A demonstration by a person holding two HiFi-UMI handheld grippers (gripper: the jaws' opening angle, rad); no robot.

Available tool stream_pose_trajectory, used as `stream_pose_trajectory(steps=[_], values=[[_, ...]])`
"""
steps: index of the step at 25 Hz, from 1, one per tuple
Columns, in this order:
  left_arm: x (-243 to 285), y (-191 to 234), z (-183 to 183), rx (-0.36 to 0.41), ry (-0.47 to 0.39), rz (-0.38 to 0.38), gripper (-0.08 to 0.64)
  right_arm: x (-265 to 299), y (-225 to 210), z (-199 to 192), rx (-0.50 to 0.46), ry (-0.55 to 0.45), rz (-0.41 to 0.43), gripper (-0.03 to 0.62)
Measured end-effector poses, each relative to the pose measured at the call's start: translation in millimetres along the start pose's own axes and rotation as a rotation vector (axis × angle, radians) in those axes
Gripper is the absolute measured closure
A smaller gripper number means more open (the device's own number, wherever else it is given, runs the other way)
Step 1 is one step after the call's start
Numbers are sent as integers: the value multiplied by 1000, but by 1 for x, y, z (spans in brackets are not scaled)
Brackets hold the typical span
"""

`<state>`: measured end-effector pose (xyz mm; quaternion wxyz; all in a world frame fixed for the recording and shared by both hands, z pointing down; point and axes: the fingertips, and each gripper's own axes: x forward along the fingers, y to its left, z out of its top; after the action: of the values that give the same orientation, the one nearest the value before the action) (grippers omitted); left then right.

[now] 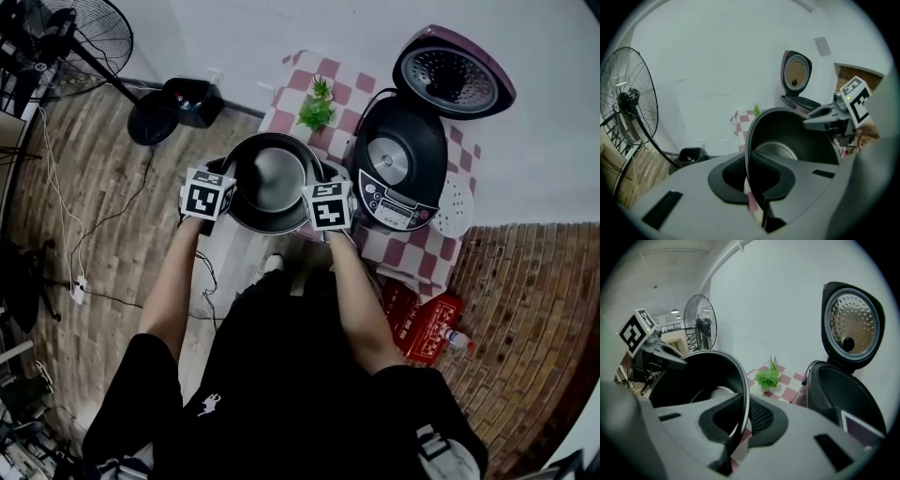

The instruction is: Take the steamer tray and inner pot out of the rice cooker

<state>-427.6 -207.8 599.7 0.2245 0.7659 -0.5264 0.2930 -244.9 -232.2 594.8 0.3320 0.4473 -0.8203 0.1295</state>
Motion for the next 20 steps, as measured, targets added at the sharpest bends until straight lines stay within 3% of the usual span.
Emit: stream_pose_trajectory(steps=[8,11,16,20], values=[[24,9,-1,-5,59,-16,543,20,-7,-2,-37,64,-41,552],[31,12,-2,-9,79,-25,541,25,-9,-2,-74,88,-92,549],[41,15,-1,-36,91,-46,540,20,-13,15,-134,14,-208,517],[48,16,0,-25,105,-49,540,8,-8,31,-123,-44,-188,511]])
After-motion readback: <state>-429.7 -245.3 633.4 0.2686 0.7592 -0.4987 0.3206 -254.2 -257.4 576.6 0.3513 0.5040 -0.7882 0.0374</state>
